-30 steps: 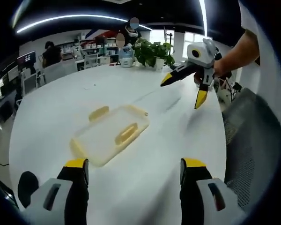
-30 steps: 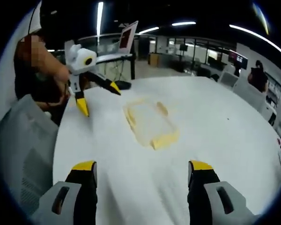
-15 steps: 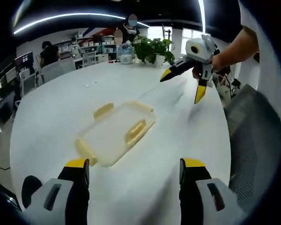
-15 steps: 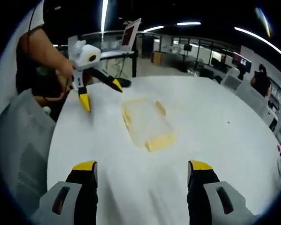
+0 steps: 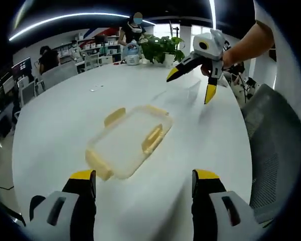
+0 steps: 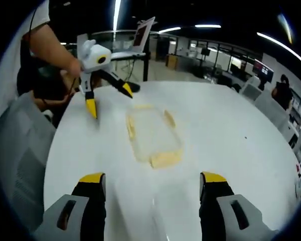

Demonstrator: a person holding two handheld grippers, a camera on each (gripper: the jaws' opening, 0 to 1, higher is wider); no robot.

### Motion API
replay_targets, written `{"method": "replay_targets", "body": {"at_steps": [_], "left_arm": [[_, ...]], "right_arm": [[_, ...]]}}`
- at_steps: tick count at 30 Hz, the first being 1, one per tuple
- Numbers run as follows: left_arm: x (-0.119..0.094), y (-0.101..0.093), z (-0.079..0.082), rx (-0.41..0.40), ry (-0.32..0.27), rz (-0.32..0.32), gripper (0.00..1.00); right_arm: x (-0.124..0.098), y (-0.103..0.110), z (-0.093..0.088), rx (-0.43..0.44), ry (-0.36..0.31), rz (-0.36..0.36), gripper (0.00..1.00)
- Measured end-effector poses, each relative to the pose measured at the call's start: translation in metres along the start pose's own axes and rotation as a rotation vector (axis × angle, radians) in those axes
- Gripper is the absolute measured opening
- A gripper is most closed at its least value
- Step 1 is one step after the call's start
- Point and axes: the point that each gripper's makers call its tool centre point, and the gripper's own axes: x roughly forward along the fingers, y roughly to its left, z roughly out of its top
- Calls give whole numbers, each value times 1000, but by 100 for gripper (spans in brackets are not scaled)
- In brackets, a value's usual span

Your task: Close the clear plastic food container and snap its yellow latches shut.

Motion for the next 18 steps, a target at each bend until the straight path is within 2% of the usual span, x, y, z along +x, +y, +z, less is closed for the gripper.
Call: {"method": "replay_targets", "body": {"at_steps": [7,18], "left_arm": [[2,3,0,11,3,-7,79],[4,18,2,41,18,-11,79]], "right_arm": [[-1,-8,9,-17,-14,-2,76],[9,-12,15,-55,-5,20,76]]}}
